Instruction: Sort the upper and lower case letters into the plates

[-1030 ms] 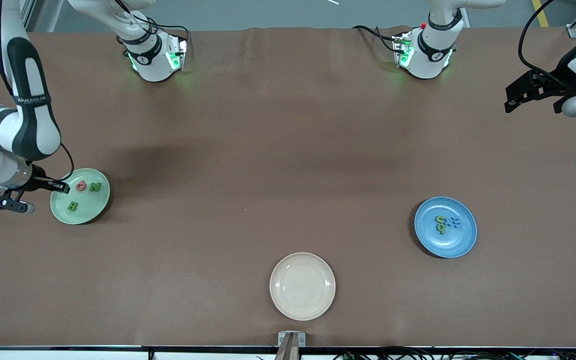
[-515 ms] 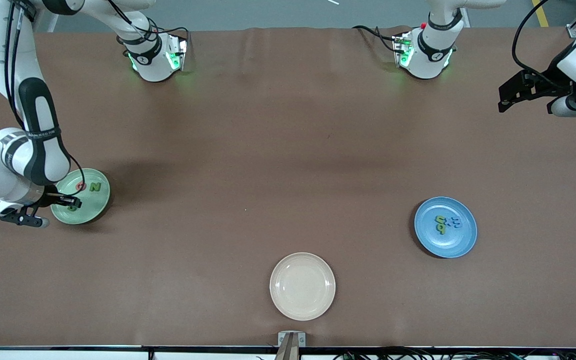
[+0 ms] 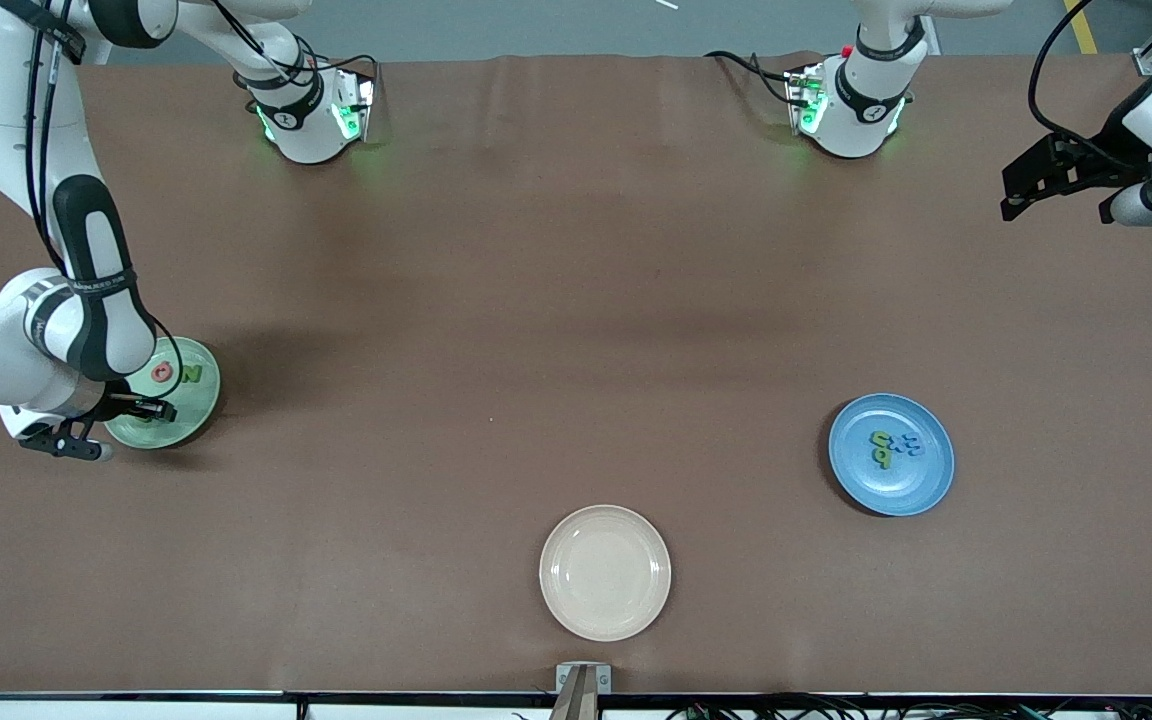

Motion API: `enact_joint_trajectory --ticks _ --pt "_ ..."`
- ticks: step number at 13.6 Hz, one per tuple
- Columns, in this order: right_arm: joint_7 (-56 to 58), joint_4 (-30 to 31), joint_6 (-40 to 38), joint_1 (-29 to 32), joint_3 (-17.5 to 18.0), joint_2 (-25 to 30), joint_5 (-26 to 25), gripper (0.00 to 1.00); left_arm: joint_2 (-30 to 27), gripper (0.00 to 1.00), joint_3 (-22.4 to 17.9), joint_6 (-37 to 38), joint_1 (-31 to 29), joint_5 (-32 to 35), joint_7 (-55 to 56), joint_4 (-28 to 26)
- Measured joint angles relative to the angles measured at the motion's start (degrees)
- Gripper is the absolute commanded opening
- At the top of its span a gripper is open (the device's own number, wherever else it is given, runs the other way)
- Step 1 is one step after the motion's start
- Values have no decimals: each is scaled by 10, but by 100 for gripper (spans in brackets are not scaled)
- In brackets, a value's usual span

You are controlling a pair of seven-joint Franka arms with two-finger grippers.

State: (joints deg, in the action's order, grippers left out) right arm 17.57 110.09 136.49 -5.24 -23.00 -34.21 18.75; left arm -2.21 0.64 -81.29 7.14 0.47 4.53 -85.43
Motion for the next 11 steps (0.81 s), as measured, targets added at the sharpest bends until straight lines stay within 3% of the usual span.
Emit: enact_joint_trajectory --ticks 1,5,8,11 --pt "0 0 -2 0 1 -1 2 100 0 100 7 -1 -6 0 0 -1" --pt "0 -10 -65 -3 4 27 3 100 0 100 84 -13 -76 0 0 -10" --pt "-8 -18 -156 -12 3 109 -6 100 0 100 91 -17 -79 0 0 -16" --pt "-112 -18 -225 -55 4 192 -82 100 -1 100 91 -18 -80 0 0 -20"
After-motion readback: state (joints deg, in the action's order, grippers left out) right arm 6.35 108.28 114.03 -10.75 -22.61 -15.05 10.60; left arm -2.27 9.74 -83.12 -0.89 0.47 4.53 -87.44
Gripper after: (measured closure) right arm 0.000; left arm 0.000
